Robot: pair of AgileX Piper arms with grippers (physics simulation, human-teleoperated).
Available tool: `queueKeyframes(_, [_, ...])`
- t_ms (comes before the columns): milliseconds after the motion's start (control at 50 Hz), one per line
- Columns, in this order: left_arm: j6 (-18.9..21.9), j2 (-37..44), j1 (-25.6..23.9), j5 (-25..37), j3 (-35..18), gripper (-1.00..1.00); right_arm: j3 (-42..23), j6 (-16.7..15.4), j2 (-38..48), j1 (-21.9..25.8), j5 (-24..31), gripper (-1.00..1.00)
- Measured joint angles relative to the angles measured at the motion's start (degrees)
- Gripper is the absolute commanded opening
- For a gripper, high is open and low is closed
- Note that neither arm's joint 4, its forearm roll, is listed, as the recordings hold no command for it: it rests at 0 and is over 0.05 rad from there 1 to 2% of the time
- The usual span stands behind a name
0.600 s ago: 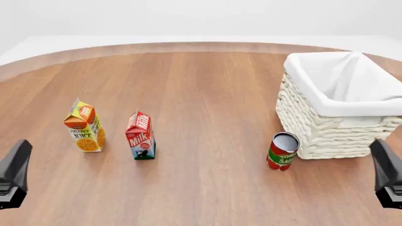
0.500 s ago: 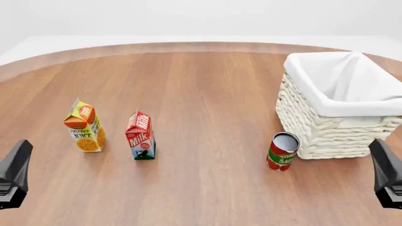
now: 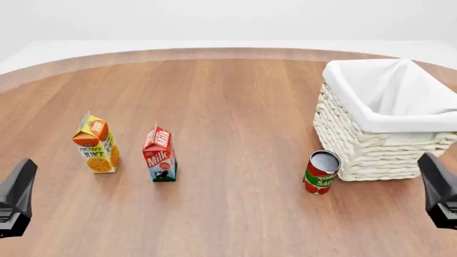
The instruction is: Pick the milk and place it in the basket.
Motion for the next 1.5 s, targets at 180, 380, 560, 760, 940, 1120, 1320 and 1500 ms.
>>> queueKeyframes(180, [0.0,0.0,0.0,0.0,0.0,1.00,-5.2,2.1,3.3,1.7,4.2,1.00])
queueKeyframes(380, [0.0,0.0,0.0,0.0,0.0,1.00,-12.0,4.0,6.1,5.2,9.4,1.00])
queueKeyframes(560, [0.0,0.0,0.0,0.0,0.0,1.00,-17.4,5.9,9.1,8.7,13.4,1.00])
queueKeyframes(760, [0.0,0.0,0.0,0.0,0.0,1.00,-23.2,7.2,13.4,12.5,16.8,1.00])
queueKeyframes(940, [0.0,0.0,0.0,0.0,0.0,1.00,-28.4,8.5,18.9,15.4,18.8,1.00])
queueKeyframes(1120, [0.0,0.0,0.0,0.0,0.0,1.00,-33.3,10.6,24.9,18.2,20.9,1.00])
queueKeyframes(1320, [0.0,0.0,0.0,0.0,0.0,1.00,-38.1,12.5,30.8,21.2,22.8,1.00])
queueKeyframes(1500, [0.0,0.0,0.0,0.0,0.0,1.00,-40.8,14.6,36.2,23.7,23.8,1.00])
